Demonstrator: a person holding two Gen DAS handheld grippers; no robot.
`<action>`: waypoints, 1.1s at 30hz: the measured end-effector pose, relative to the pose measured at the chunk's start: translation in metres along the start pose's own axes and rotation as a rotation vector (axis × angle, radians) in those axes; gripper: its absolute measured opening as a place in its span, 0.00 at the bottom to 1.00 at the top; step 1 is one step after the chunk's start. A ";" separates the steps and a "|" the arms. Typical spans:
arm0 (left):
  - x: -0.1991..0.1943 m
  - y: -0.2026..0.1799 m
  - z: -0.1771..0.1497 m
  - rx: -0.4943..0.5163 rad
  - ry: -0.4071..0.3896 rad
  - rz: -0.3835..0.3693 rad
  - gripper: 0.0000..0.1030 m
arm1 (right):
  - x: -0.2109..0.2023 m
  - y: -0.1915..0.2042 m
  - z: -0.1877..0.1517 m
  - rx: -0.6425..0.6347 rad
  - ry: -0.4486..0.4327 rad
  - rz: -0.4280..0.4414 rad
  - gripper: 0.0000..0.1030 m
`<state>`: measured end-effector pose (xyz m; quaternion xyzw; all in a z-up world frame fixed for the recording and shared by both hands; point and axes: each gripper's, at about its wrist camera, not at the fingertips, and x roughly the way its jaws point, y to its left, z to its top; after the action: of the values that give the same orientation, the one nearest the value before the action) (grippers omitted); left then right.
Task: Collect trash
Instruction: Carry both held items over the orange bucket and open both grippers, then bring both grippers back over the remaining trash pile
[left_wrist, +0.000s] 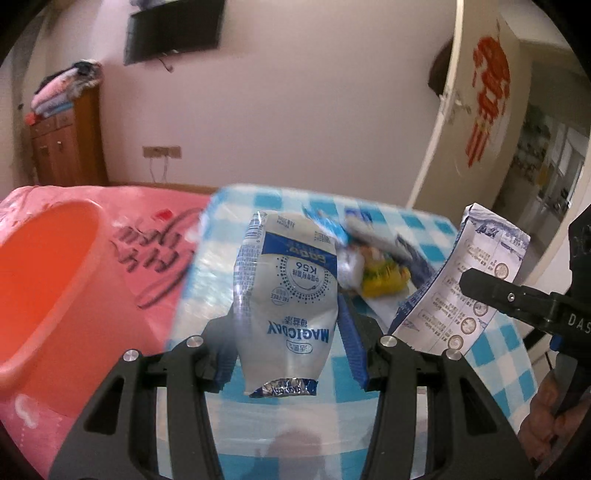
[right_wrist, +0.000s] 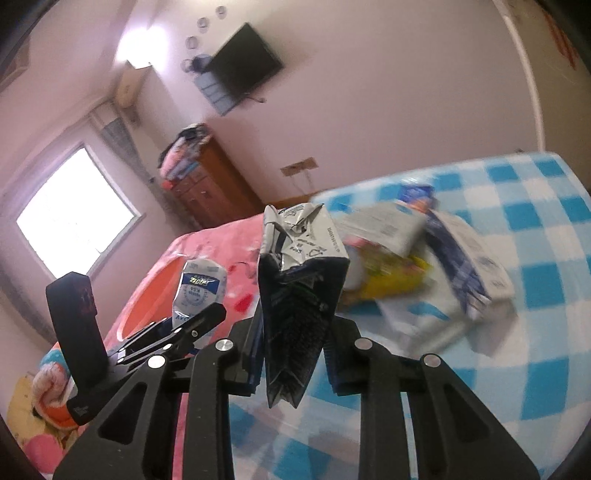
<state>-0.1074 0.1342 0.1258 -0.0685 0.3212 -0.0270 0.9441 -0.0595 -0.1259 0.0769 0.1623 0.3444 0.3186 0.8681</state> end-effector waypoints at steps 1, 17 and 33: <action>-0.008 0.007 0.005 -0.010 -0.016 0.012 0.49 | 0.003 0.012 0.007 -0.020 -0.002 0.018 0.27; -0.081 0.150 0.040 -0.199 -0.155 0.352 0.49 | 0.104 0.178 0.078 -0.219 -0.001 0.301 0.27; -0.051 0.169 0.014 -0.242 -0.062 0.433 0.89 | 0.191 0.183 0.046 -0.208 0.150 0.304 0.70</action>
<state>-0.1384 0.3082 0.1429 -0.1115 0.3001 0.2167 0.9222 -0.0013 0.1341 0.1072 0.0978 0.3451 0.4910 0.7939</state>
